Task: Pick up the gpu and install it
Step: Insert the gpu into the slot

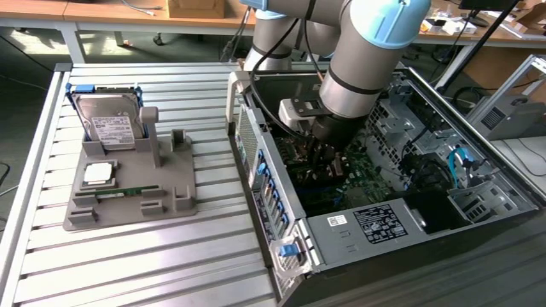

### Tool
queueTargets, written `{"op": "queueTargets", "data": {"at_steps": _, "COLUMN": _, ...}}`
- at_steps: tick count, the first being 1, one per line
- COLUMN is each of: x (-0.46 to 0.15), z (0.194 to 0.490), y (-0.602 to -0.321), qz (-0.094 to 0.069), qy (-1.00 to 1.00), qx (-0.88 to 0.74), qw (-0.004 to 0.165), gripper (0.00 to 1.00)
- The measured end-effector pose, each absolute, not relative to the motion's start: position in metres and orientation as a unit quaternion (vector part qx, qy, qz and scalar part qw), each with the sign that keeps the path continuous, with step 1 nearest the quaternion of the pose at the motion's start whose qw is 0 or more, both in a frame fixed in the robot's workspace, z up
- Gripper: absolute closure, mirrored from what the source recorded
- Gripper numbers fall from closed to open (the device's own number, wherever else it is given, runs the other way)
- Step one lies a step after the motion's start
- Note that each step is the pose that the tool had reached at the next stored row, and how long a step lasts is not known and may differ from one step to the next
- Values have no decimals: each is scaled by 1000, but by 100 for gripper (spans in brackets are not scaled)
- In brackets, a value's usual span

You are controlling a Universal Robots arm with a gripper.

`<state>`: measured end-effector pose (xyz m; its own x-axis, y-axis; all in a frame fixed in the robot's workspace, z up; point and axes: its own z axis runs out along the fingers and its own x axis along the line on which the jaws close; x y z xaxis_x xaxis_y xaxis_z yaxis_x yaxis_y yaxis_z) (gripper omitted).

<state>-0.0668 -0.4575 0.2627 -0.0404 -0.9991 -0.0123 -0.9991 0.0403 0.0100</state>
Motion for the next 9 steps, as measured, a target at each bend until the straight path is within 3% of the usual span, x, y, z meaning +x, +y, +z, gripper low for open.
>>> {"op": "queueTargets", "data": {"at_steps": 9, "x": -67, "z": 265, "y": -458, "qz": 8, "qy": 721, "qx": -692, "qw": 1, "gripper": 73}}
